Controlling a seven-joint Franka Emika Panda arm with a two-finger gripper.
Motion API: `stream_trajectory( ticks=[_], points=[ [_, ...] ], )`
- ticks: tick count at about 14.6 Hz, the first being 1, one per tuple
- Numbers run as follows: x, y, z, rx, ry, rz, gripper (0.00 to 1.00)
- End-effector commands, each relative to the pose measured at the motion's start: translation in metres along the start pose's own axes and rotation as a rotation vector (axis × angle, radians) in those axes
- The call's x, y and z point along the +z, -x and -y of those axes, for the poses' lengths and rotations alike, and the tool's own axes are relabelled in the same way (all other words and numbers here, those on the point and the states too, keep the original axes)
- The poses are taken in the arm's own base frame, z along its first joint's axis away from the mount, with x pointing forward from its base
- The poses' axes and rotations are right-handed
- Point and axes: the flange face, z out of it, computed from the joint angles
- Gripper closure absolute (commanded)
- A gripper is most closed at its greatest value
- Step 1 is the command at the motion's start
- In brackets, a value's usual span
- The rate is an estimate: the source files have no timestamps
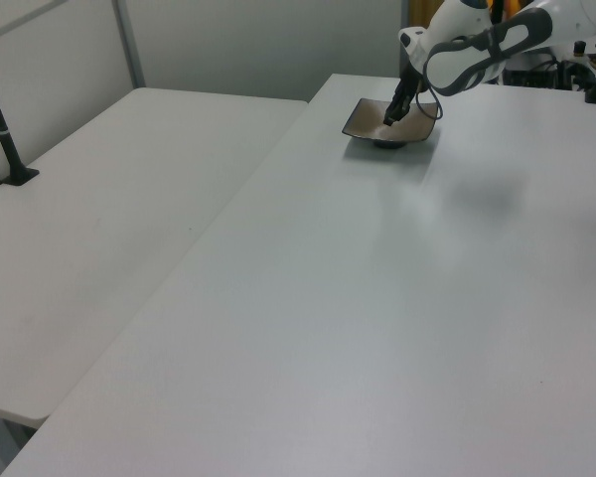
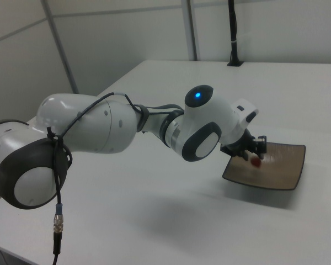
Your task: Strawberries on a ceramic plate
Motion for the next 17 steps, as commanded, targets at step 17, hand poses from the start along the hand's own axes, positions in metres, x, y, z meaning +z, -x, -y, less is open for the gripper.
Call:
stream_trajectory(
  ticks=[17],
  points=[
    [-0.234,-0.019,0.016,0.049,-0.254,0.241,0.0]
  ],
)
